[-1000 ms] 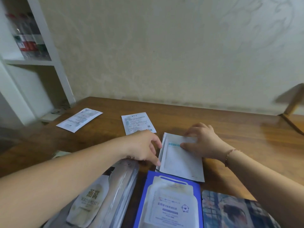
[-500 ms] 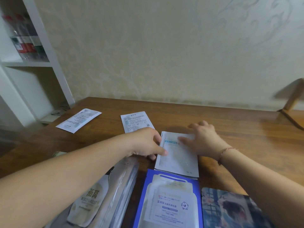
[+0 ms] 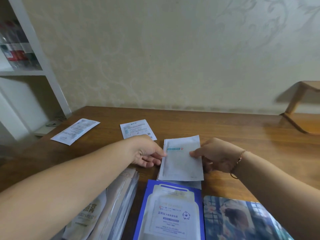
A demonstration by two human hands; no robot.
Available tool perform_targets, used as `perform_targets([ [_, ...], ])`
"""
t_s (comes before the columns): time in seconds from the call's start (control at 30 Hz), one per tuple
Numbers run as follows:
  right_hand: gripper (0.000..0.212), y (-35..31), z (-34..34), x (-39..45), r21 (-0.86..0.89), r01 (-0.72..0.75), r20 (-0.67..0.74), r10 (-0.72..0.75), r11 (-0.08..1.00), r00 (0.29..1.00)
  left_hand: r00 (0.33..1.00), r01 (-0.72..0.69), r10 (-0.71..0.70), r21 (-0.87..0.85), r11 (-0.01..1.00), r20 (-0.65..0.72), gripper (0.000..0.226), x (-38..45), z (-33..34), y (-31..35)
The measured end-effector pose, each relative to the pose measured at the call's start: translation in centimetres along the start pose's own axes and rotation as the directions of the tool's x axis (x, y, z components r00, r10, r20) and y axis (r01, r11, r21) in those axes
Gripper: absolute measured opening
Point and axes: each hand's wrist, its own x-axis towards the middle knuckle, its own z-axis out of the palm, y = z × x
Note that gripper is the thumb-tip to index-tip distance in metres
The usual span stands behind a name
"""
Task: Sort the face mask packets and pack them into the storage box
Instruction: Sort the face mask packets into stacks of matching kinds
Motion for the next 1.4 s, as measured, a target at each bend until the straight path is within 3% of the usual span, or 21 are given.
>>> perform_targets([
  [0.23,0.027,0.4,0.7,0.3,-0.071,0.161,-0.104,-0.168,0.984,0.98,0.998,-0.038,0.045,0.125,0.991,-0.052,0.018,0.3,0.6,0.3],
  [0.43,0.043,0.7,1.0,0.3,0.268,0.309,-0.203,-0.26,0.913,0.944,0.989,-0.145,0.145,-0.012,0.989,-0.035,0.02,-0.3,0.4,0.4],
  [0.57,0.057,0.1,0.9,-0.1,0.37,0.533,-0.231,-0.48,0.761,0.846,0.893,-0.421,0.402,-0.059,0.905,-0.203,0.014,-0.4,-0.2,1.2],
  [0.67,0.046,-0.1,0.9,-0.4,0.346,0.66,-0.192,-0.639,0.666,0.745,0.808,-0.563,0.537,-0.048,0.825,-0.242,0.018,-0.6,-0.4,1.3],
  [0.73,0.036,0.9,1.3,-0.2,0.307,0.68,-0.159,-0.669,0.666,0.726,0.8,-0.572,0.564,0.025,0.82,-0.204,0.021,-0.7,-0.2,0.9],
  [0.87,0.027,2.9,2.0,0.8,0.195,0.639,-0.025,-0.647,0.744,0.762,0.83,-0.51,0.551,0.283,0.812,-0.088,0.014,-0.5,0.1,0.1],
  [1.0,0.034,2.8,1.3,1.2,0.255,0.608,0.053,-0.639,0.752,0.768,0.853,-0.49,0.522,0.307,0.816,-0.025,0.016,-0.5,-0.3,0.3],
  [1.1,0.034,3.1,1.2,1.4,0.184,0.585,0.108,-0.608,0.79,0.787,0.882,-0.45,0.471,0.337,0.827,0.021,0.018,-0.2,-0.5,0.1],
  [1.27,0.041,1.5,0.4,1.0,0.33,0.549,-0.03,-0.572,0.768,0.819,0.905,-0.416,0.417,0.367,0.832,0.079,0.013,-0.3,-0.9,-0.3],
  [1.4,0.056,1.3,0.3,1.4,-0.003,0.501,-0.192,-0.492,0.866,0.849,0.939,-0.34,0.284,0.409,0.847,0.192,0.022,0.0,-1.1,-0.8],
])
